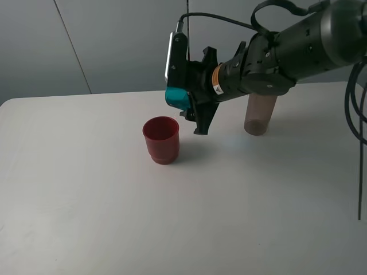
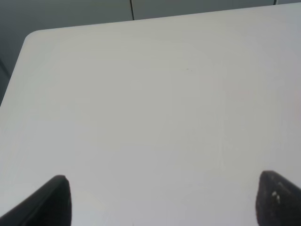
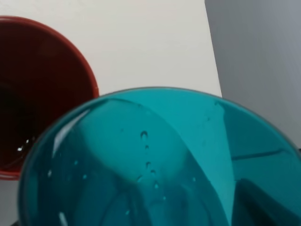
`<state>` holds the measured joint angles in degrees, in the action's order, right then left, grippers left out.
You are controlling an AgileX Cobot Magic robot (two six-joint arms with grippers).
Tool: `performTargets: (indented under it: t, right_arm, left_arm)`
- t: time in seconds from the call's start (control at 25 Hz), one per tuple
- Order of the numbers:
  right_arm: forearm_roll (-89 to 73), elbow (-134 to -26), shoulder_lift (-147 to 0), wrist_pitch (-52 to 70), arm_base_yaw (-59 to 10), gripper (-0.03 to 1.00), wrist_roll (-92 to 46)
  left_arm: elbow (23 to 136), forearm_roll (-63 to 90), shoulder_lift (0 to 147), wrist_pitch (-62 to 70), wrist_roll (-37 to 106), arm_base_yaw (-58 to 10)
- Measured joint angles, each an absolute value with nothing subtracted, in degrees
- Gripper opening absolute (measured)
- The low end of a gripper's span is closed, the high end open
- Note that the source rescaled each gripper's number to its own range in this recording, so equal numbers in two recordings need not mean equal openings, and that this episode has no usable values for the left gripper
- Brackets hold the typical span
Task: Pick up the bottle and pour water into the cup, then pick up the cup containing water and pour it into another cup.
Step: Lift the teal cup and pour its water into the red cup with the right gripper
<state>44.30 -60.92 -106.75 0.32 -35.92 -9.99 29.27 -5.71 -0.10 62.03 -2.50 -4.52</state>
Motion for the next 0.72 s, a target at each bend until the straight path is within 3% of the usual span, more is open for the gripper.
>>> performTargets:
  t: [0.72]
  right_arm:
    - [44.3, -64.0, -109.2, 1.5, -35.9, 0.12, -18.3]
  left_arm:
    - [29.3, -5.7, -0.1, 62.0, -2.5, -4.5]
